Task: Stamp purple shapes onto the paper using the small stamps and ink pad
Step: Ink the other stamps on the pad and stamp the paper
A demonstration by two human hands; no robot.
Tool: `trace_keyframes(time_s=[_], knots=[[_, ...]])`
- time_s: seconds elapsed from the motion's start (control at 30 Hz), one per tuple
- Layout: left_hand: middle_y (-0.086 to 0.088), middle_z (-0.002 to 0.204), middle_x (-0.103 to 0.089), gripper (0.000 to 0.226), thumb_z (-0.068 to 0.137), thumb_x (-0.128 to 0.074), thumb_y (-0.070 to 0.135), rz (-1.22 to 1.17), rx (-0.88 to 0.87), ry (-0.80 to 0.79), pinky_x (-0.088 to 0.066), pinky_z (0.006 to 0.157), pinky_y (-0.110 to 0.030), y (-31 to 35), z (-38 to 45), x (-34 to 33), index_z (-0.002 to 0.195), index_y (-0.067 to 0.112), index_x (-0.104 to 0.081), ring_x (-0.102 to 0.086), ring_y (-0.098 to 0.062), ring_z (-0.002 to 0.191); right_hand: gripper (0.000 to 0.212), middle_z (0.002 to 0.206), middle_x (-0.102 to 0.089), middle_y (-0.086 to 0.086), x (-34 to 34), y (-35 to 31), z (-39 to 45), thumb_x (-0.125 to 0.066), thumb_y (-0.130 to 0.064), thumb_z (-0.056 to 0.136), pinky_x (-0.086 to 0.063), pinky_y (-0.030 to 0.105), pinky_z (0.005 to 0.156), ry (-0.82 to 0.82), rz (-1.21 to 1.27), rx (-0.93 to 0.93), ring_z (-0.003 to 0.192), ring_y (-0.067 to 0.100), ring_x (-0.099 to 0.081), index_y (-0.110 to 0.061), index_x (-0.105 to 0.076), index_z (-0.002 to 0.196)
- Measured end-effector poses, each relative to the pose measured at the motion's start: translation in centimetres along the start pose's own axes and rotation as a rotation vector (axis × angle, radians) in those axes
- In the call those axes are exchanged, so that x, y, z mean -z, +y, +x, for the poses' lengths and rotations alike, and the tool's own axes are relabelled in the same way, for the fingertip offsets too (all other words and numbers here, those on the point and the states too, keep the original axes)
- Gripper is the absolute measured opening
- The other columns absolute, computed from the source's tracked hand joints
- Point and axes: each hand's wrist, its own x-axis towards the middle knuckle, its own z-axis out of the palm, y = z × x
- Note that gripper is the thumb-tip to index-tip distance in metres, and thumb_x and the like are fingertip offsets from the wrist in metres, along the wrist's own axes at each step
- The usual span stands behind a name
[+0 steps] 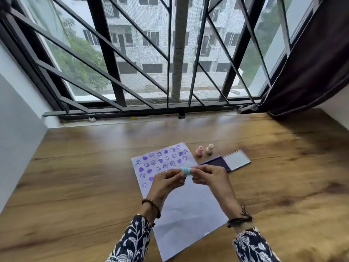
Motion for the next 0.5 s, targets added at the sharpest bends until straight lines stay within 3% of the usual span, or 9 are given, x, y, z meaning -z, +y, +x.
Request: trace_keyframes(time_s=[0.13, 0.23, 0.3, 0.37, 0.5], knots=[[0.001, 0.082, -0.073, 0.032, 0.077, -0.066, 0.001, 0.049, -0.034, -0.010, -0.054, 0.067, -0.013, -0.7, 1.0, -2.0, 0.108, 0.006, -0.064, -0.066, -0.002, 0.073, 0.003, 0.064, -0.066, 0.008, 1.7, 0.5, 1.4, -0.069, -0.006, 0.079, -0.052, 0.014, 0.050, -0.001, -0.016, -0.036, 0.054, 0.013, -0.061, -0.007, -0.072, 0.079], [0.003, 0.114, -0.061, 0.051, 0.076, -0.071, 0.017, 0.549, -0.179, 0.067, -0.044, 0.088, -0.013, -1.8, 2.0, -3.2, 0.124, 0.018, -0.053, -0.057, -0.005, 0.106, 0.005, 0.074, -0.071, 0.009, 3.8, 0.5, 3.9, -0.071, -0.013, 0.078, -0.057, 0.027, 0.061, 0.139, -0.309, 0.038, 0.065, 0.019, -0.065, -0.016, -0.073, 0.081], [0.001, 0.129, -0.051, 0.055, 0.081, -0.066, 0.024, 0.882, -0.278, 0.136, -0.028, 0.100, -0.015, -2.6, 3.1, -3.5, 0.131, 0.016, -0.044, -0.041, -0.013, 0.126, 0.013, 0.086, -0.074, 0.012, 5.9, 0.0, 6.2, -0.069, -0.015, 0.078, -0.055, 0.036, 0.074, 0.267, -0.589, 0.133, 0.079, 0.026, -0.067, -0.014, -0.073, 0.091], [-0.003, 0.146, -0.036, 0.057, 0.086, -0.059, 0.025, 1.115, -0.302, 0.137, -0.014, 0.108, -0.019, -3.5, 4.1, -3.4, 0.136, 0.013, -0.035, -0.024, -0.017, 0.139, 0.017, 0.096, -0.072, 0.016, 7.8, -0.4, 8.5, -0.064, -0.011, 0.080, -0.052, 0.038, 0.078, 0.317, -0.711, 0.187, 0.089, 0.031, -0.066, -0.012, -0.071, 0.095], [-0.005, 0.153, -0.024, 0.060, 0.086, -0.058, 0.025, 1.191, -0.280, 0.130, -0.007, 0.113, -0.021, -4.7, 5.0, -2.9, 0.139, 0.013, -0.031, -0.016, -0.016, 0.141, 0.027, 0.112, -0.064, 0.016, 9.5, -0.2, 11.7, -0.054, -0.010, 0.086, -0.051, 0.037, 0.081, 0.251, -0.953, 0.190, 0.099, 0.032, -0.062, -0.015, -0.063, 0.111]])
